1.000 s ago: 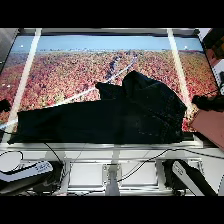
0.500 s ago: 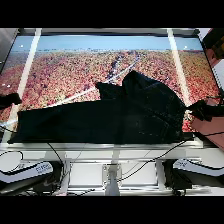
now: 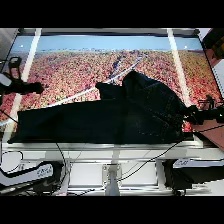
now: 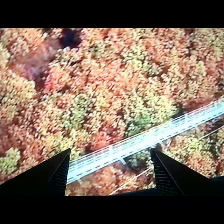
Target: Fold the clothes and pants, and hang the long-sleeved shirts on hangers.
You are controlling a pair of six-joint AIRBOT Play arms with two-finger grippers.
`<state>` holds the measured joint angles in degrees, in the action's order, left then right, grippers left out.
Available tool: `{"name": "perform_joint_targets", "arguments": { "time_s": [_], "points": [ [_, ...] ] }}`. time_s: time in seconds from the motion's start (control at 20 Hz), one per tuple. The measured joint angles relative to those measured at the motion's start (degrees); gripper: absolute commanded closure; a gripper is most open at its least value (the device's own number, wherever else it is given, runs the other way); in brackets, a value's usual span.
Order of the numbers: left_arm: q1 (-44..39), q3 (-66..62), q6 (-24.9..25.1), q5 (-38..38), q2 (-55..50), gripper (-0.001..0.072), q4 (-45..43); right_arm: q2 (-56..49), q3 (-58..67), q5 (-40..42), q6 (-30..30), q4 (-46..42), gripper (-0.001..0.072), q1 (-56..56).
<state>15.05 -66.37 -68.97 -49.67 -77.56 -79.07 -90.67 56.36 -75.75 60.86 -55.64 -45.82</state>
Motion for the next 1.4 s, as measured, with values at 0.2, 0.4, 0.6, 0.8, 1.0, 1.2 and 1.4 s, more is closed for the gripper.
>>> {"name": "perform_joint_targets", "arguments": {
  "time_s": [0.2,0.4,0.6,0.8,1.0,1.2,1.4],
  "points": [
    [-5.88,-0.02,-3.23,4.57,-1.03,0.0171,0.26,-3.61,0.07,0.13,-3.52,5.46,0.019,1.22],
    [-9.09,-0.02,-8.83,6.23,-3.08,0.0165,2.64,-5.77,0.04,2.95,-10.43,10.62,0.0339,3.17],
    [-10.67,-0.61,-8.31,6.36,-6.1,0.0163,13.03,-6.45,-0.04,6.71,-16.52,13.84,0.066,4.07],
    [-13.18,-2.64,-7.17,6.43,-10.91,0.0001,22.36,-6.51,-0.04,6.99,-18.93,15.69,0.066,4.33],
    [-17.92,-5.9,-6.82,6.58,-16.9,0.0003,26.88,-6.51,-0.04,6.99,-19.71,16.57,0.066,4.37],
    [-23.47,-10.4,-6.67,7.96,-22.82,0.0013,28.35,-6.49,-0.04,6.69,-19.96,16.98,0.066,4.37],
    [-27.47,-13.7,-6.67,11.02,-27.45,0.0015,29.49,-6.49,-0.04,6.49,-20.06,17.22,0.0659,4.37]
  ]
}}
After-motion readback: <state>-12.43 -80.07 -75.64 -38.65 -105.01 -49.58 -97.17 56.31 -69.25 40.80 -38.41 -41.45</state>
